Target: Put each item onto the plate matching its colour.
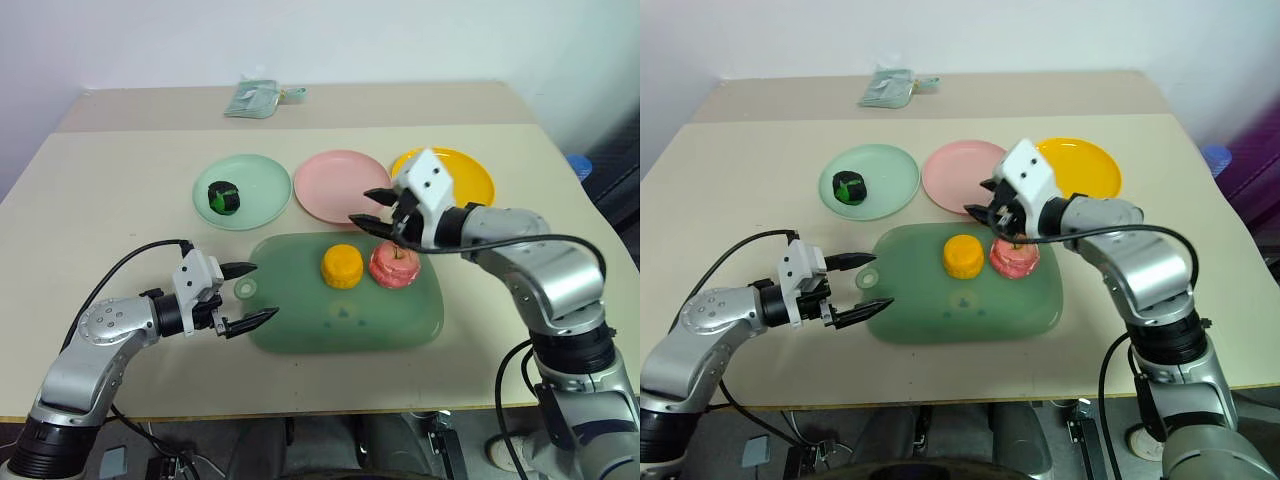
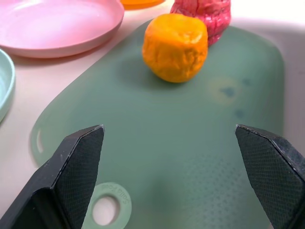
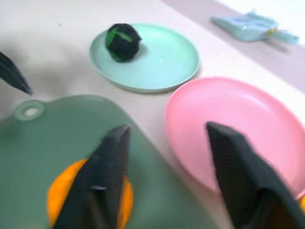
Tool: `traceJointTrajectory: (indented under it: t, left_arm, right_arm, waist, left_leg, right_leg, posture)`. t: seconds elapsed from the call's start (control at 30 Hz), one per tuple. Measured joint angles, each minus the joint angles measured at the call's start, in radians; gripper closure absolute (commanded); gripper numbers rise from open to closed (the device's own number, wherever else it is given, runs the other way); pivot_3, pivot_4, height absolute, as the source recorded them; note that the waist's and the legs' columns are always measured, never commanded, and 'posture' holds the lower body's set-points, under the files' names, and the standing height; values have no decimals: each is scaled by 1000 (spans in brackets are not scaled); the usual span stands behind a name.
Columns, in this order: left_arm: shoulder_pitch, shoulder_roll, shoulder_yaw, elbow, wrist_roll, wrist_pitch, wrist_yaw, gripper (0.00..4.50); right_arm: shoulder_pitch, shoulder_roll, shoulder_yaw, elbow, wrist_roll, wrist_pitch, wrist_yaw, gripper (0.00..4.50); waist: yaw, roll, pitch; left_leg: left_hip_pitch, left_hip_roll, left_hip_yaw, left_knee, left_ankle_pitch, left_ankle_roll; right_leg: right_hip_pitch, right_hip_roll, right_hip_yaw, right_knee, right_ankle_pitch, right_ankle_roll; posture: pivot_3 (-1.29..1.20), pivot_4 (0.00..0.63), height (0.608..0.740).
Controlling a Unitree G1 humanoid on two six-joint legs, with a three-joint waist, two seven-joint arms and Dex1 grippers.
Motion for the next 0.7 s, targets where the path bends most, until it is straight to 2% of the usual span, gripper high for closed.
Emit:
traceJointTrajectory:
  t: [0.03, 0.1, 0.23, 0.53, 0.67, 0.7]
  left_arm:
    - [2, 0, 4, 19, 5, -9, -1, 0]
    - [4, 2, 19, 58, 18, -33, -7, 0]
    - [41, 43, 24, 86, 42, -64, -35, 0]
    - [63, 60, 30, -14, 21, -41, -50, 0]
    - [43, 53, 17, -42, 17, -14, -31, 0]
    - [41, 52, 17, -47, 16, -10, -27, 0]
  right_arm:
    - [11, 2, 19, -12, 8, 8, 7, 35]
    - [35, 3, 86, -37, 5, 19, 9, 35]
    - [37, 1, 223, -30, -113, 2, -48, 35]
    - [30, 16, 264, 27, -198, 15, -91, 35]
    - [30, 53, 250, 28, -194, 38, -96, 1187]
    - [30, 72, 235, 29, -184, 50, -99, 1187]
  waist:
    - [-1, 0, 0]
    - [-3, 0, 0]
    - [-4, 0, 0]
    - [0, 0, 0]
    - [-1, 0, 0]
    - [-2, 0, 0]
  left_leg:
    - [0, 0, 0, 0, 0, 0]
    - [0, 0, 0, 0, 0, 0]
    - [0, 0, 1, 0, 0, 0]
    - [0, 0, 0, 0, 0, 0]
    - [0, 0, 0, 0, 0, 0]
    - [0, 0, 0, 0, 0, 0]
  right_leg:
    - [0, 0, 0, 0, 0, 0]
    - [-1, 0, 0, 0, 0, 0]
    - [-1, 0, 0, 0, 0, 0]
    - [0, -1, 0, 0, 0, 0]
    - [0, -1, 0, 0, 0, 0]
    - [0, 0, 0, 0, 0, 0]
  posture:
    - [0, 150, 740]
    - [0, 150, 740]
    - [0, 150, 740]
    - [0, 150, 740]
    - [0, 150, 740]
    - [0, 150, 740]
